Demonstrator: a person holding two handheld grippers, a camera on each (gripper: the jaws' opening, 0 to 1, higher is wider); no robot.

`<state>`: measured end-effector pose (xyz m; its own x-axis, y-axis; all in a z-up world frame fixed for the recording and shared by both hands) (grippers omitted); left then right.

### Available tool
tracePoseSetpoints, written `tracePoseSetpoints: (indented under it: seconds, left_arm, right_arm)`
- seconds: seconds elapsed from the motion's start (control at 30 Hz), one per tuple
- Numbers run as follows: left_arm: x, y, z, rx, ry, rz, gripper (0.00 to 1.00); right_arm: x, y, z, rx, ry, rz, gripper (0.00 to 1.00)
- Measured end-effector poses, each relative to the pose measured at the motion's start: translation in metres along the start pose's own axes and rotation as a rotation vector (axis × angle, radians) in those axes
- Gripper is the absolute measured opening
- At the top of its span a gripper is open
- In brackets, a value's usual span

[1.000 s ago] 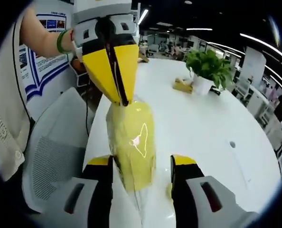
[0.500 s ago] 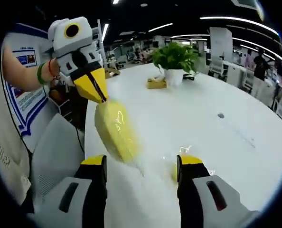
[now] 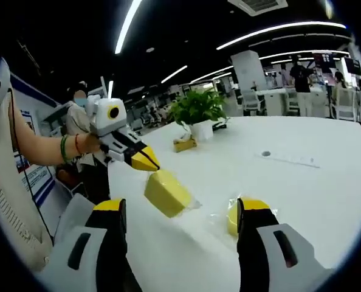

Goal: Compare the silicone blocks by pressing each to a similar depth, holding the contact briefly, and releasing to observe deformation and rebound differences across the visible hardness samples.

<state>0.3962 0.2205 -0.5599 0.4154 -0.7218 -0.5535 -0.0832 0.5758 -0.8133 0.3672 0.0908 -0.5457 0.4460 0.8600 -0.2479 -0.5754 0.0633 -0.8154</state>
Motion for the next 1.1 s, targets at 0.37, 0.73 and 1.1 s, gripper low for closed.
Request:
tracePoseSetpoints:
  seconds: [0.37,0.73,1.1]
  left_arm:
    - [0.010,0.034,0.025,-0.084,-0.045,0.031,0.00]
    - [0.016,0.044,0.057,-0.151,-0.093,-0.014,0.00]
    - [0.018,0.072,0.098,-0.150,-0.158,0.025,0.00]
  right_arm:
    - [-0.016,0.018,-0.012,0.086,0.075,-0.028,0.73]
    - [-0.018,0.021,-0.020,0.109,0.121,-0.010,0.71]
    - [-0.020,0.028,-0.030,0.106,0.166,0.006,0.73]
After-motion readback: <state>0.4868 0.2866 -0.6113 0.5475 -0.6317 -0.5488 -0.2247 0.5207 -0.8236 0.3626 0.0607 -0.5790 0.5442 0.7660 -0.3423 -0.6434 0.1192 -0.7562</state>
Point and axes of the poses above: the point that each gripper's makers call its tool centre point, and the gripper's own axes: x roughly forward along the fingers, z roughly to its left, y roughly out of its underside, the point moved 1 cm from there along -x, roughly backward along the fingers, and after that the axes turned 14 degrees about x, right-handed, at the moved point
